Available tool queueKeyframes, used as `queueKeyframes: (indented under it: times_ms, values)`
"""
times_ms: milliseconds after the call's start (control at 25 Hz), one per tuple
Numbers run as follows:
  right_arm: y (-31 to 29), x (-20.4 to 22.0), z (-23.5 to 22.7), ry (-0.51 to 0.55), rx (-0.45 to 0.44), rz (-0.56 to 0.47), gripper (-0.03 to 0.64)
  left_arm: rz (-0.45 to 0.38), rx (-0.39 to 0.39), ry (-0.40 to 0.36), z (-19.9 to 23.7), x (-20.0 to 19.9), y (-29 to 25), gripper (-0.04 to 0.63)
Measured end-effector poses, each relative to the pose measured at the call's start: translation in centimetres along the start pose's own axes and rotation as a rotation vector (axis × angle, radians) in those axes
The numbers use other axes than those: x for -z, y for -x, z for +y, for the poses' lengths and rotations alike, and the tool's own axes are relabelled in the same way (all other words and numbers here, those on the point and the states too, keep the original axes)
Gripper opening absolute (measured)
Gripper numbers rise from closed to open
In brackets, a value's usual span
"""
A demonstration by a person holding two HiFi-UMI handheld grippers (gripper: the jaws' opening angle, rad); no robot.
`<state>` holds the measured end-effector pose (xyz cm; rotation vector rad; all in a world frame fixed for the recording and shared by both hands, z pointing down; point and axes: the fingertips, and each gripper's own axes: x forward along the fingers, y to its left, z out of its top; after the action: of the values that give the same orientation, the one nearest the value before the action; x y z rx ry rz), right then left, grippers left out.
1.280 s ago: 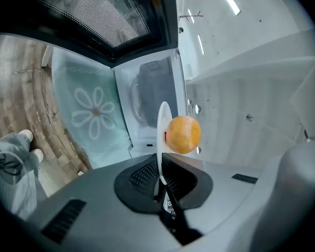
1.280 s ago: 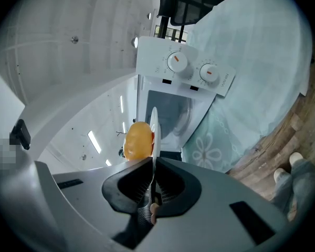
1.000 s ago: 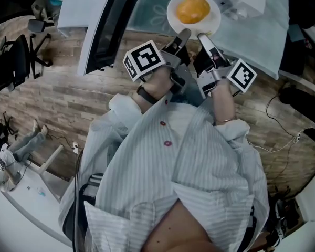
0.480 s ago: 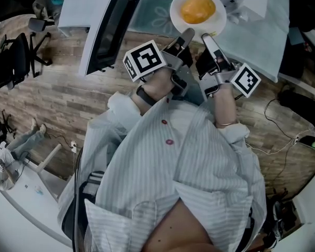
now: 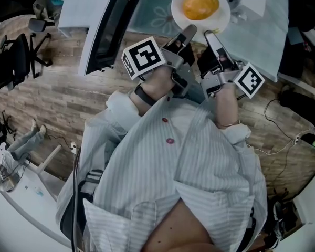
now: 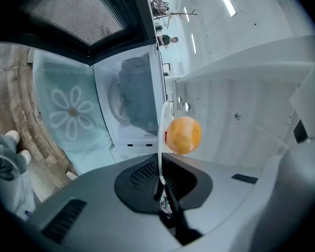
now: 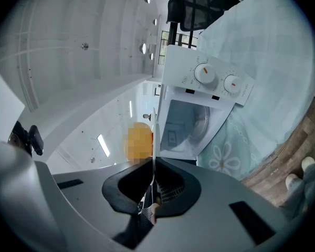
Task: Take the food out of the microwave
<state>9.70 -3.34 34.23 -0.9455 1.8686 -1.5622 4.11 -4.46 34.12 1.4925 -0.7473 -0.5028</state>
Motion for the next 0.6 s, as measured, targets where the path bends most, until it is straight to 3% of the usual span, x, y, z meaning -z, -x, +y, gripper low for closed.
queueKeyframes:
  times_ms: [600]
  values:
    - [0.22, -0.98, 0.06, -0.006, 0.001, -0.009, 0.041, -0.001, -0.004, -0.039, -0.69, 0.08, -0.80, 0.021]
